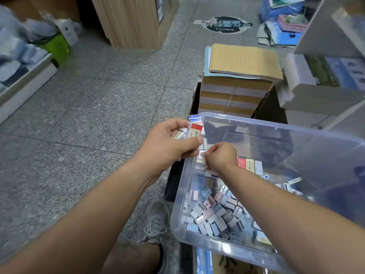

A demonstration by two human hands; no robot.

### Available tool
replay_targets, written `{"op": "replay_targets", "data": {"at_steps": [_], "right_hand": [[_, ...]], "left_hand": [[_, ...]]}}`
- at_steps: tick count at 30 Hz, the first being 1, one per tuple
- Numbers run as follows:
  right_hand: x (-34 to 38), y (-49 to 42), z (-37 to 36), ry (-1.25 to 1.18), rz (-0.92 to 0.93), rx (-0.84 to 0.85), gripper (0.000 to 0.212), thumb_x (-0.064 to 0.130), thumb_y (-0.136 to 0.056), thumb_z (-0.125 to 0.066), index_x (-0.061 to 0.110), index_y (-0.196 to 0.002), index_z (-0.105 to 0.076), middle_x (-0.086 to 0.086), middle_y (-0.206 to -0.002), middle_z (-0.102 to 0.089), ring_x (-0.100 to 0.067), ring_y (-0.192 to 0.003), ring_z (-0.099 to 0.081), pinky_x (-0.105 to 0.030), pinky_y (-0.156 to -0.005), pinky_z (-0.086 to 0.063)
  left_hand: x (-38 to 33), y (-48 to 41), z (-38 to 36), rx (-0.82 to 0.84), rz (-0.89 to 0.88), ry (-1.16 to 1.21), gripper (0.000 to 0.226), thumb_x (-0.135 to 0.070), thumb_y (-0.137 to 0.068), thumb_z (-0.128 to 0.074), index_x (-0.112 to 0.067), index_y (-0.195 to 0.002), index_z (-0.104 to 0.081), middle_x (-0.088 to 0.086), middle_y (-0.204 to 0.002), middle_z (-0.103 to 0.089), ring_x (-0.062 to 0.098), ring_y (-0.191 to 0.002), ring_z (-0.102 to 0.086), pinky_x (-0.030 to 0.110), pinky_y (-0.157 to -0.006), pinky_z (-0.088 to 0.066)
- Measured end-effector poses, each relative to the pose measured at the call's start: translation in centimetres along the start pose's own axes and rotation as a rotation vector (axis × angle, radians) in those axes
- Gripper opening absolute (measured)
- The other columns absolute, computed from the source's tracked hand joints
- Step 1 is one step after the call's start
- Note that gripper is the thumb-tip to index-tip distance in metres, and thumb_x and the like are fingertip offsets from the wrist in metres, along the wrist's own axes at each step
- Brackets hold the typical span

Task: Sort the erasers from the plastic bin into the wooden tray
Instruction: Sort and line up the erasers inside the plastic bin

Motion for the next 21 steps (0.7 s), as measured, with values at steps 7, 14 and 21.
{"op": "replay_targets", "data": {"at_steps": [7,14,21], "right_hand": [[3.3,3.0,2.5,-0.054,0.115,0.109,0.032,0.025,-0.1,-0.06,0.0,-0.083,-0.069,-0.003,-0.066,-0.068,-0.02,-0.059,-0.052,-0.03,-0.055,-0.042],[8.3,8.6,6.0,-0.485,0.168,0.525,0.014,0.024,-0.097,-0.064,0.011,-0.093,-0.068,0.003,-0.072,-0.063,-0.009,-0.061,-0.048,-0.023,-0.054,-0.033],[3.9,4.8,7.2,-0.374,0.076,0.166,0.01,0.015,-0.102,-0.058,0.006,-0.098,-0.06,-0.013,-0.086,-0.063,-0.021,-0.063,-0.065,-0.034,-0.053,-0.052]], "left_hand": [[0.0,0.2,-0.6,0.076,0.012,-0.041,0.032,0.009,-0.08,-0.077,-0.003,-0.107,-0.065,0.008,-0.094,-0.074,0.018,-0.08,-0.071,0.033,-0.073,-0.064],[0.2,1.2,-1.7,0.207,0.047,-0.164,0.031,0.006,-0.077,-0.081,-0.002,-0.104,-0.068,0.012,-0.108,-0.074,0.021,-0.087,-0.073,0.034,-0.074,-0.062],[0.3,0.4,0.5,0.005,0.055,-0.028,0.032,0.008,-0.079,-0.078,-0.004,-0.106,-0.064,0.02,-0.11,-0.072,0.022,-0.085,-0.073,0.03,-0.069,-0.063]]}}
Point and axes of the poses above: each hand's wrist, its own y-axis away from the middle knuckle, its own z-axis out of the back of the hand, x = y × z, the point moved 8 cm from there along -y, towards the middle knuckle
